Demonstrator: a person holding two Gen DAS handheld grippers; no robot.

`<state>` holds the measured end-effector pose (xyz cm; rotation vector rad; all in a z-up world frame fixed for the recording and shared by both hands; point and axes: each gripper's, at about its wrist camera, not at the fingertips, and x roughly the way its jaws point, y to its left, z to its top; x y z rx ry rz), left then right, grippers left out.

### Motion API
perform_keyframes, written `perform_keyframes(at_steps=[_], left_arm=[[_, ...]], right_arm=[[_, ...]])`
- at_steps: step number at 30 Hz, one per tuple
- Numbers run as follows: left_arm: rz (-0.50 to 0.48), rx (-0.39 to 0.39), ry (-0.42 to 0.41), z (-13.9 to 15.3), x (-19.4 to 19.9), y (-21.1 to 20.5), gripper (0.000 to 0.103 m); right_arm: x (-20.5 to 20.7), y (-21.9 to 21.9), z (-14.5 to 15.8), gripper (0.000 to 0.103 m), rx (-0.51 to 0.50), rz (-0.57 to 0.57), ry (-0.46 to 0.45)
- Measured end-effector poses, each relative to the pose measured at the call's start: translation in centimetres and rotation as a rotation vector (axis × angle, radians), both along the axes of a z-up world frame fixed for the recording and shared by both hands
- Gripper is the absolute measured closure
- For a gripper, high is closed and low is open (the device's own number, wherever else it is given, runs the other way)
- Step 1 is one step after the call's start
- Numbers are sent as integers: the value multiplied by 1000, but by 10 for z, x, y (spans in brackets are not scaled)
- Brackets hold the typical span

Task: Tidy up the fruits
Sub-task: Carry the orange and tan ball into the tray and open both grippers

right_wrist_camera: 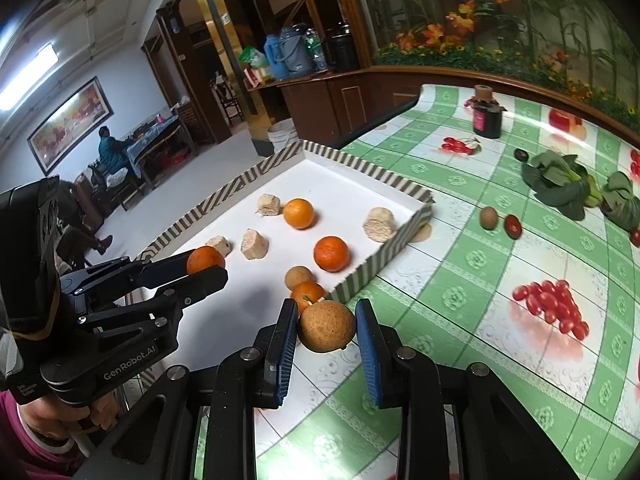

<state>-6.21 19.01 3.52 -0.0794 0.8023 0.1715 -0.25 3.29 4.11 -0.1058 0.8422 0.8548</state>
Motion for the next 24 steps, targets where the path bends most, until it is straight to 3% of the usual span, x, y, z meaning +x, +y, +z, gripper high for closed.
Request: perform_keyframes(at_steps=[24], left_arm=[[67,-68,72,-25,-3,44,74]], right_arm=[[23,80,-9,75,-62,136,-14]])
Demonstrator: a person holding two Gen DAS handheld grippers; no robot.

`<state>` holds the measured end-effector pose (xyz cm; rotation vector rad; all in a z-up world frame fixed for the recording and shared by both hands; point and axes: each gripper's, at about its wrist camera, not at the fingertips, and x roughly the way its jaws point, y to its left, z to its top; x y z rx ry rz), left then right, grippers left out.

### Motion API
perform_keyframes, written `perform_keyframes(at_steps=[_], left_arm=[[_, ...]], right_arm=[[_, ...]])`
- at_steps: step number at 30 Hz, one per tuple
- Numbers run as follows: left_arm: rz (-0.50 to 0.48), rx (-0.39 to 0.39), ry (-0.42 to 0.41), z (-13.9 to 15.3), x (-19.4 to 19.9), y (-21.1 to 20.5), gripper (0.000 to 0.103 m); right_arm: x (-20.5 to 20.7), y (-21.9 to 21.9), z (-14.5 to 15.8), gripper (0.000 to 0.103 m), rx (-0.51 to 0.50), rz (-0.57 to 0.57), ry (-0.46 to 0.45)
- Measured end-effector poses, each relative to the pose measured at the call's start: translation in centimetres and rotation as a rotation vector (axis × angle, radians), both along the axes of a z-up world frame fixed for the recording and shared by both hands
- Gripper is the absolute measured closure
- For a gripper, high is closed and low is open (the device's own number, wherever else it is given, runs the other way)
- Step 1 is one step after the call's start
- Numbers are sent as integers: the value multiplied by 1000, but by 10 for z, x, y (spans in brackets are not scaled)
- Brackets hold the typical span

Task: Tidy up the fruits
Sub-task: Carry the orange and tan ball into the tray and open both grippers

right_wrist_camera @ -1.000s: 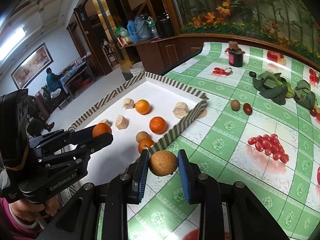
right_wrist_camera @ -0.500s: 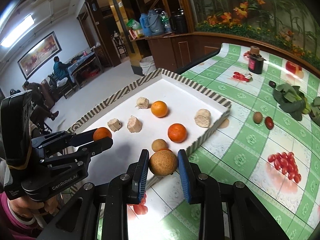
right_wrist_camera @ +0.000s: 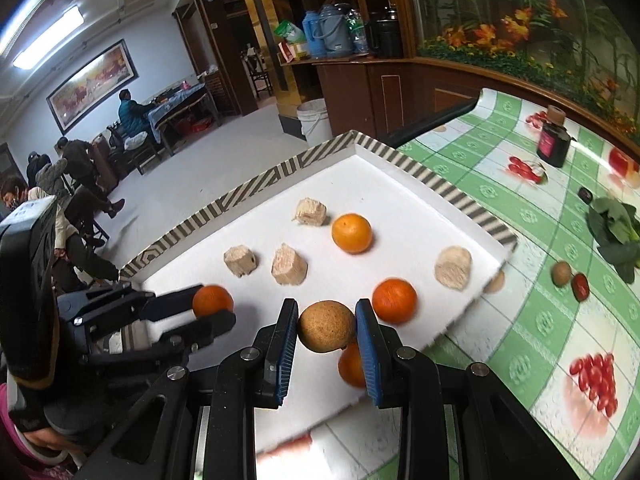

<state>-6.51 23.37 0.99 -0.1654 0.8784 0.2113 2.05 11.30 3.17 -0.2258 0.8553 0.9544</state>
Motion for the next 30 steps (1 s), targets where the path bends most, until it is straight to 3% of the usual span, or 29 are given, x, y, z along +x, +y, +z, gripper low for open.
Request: perform_keyframes(at_steps=[30], left_arm=[[14,-20,47,-15,18,9,73]], right_arm=[[29,51,-34,75,-98,55,20]])
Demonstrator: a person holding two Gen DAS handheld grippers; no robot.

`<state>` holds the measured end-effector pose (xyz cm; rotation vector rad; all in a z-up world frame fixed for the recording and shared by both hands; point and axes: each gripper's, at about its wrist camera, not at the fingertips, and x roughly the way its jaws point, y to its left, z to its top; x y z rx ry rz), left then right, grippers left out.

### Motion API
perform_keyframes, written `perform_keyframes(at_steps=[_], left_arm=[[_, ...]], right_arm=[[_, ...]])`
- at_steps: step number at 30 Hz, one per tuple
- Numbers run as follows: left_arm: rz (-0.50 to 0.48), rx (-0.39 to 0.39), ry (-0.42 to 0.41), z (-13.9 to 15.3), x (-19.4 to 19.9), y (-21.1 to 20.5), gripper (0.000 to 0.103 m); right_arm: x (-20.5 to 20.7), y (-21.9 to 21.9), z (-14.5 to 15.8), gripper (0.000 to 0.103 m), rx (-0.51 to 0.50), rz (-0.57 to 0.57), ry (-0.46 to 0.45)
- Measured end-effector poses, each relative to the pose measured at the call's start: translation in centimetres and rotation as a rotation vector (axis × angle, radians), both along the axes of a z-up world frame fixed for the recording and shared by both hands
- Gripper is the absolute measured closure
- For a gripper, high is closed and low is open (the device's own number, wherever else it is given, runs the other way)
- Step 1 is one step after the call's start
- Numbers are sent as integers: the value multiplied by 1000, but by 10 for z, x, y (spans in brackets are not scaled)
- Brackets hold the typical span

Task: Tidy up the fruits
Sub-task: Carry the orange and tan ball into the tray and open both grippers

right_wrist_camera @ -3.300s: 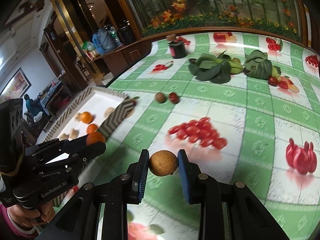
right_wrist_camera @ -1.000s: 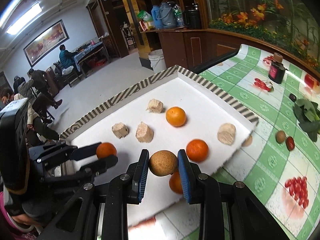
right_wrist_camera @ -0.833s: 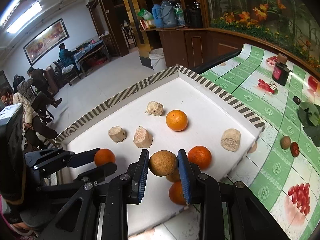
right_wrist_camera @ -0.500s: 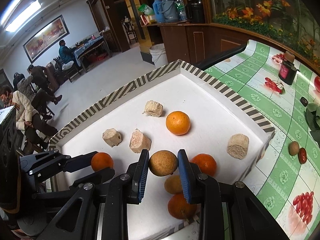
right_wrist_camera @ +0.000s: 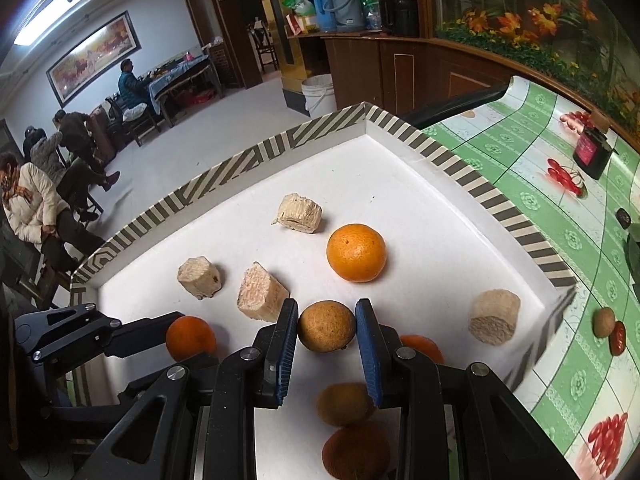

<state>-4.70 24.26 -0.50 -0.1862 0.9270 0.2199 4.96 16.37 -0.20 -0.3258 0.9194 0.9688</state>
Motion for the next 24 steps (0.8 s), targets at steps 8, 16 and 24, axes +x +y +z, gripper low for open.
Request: perform_keyframes(at_steps=[8,16,24], left_arm=[[16,-4,24,-3,3,0,71],[41,7,10,2,-3,-3,46],[24,27,-34,19,-6,-19,46]], right_arm=[[2,-1,-4,74,22,-3,30],[-5,-20,14,73,73,-33,20],[-14,-63,35,73,124,-94,-1]])
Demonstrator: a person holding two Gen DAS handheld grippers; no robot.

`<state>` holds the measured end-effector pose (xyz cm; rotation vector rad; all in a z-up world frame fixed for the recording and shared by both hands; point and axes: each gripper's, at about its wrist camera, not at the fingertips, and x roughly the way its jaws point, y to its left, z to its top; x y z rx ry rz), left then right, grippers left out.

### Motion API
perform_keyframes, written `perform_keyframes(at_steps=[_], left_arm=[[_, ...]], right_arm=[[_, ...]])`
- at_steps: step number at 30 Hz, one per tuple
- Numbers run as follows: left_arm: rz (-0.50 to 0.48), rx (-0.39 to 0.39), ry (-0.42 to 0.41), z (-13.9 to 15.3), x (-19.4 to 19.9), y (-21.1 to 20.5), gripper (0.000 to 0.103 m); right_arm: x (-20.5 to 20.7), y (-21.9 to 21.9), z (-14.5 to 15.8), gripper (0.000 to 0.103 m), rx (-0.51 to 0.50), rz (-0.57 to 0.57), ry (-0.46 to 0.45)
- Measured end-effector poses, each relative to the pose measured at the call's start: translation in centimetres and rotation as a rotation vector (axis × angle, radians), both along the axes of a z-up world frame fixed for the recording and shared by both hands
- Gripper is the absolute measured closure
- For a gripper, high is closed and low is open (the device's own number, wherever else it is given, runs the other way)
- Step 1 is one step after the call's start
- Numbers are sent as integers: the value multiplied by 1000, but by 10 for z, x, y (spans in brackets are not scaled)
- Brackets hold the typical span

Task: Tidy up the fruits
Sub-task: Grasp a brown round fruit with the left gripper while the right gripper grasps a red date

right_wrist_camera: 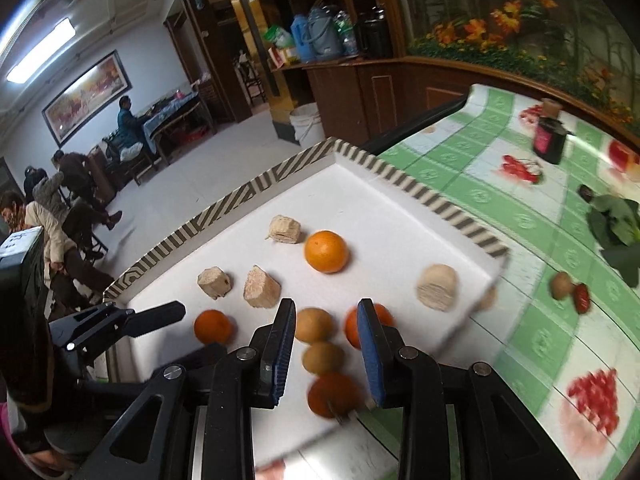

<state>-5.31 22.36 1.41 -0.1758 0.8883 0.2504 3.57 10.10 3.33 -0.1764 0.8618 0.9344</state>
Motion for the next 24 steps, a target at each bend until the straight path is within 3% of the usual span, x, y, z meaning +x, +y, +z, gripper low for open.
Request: perform_keyframes(at_steps=[14,24], left_arm=[[-110,-6,-42,17,14,-63,46],[-179,-17,-44,22,34,-99,46]], right_arm=[[13,-98,-2,72,3,-180,6],[19,-140,-7,72,-1,-255,5]])
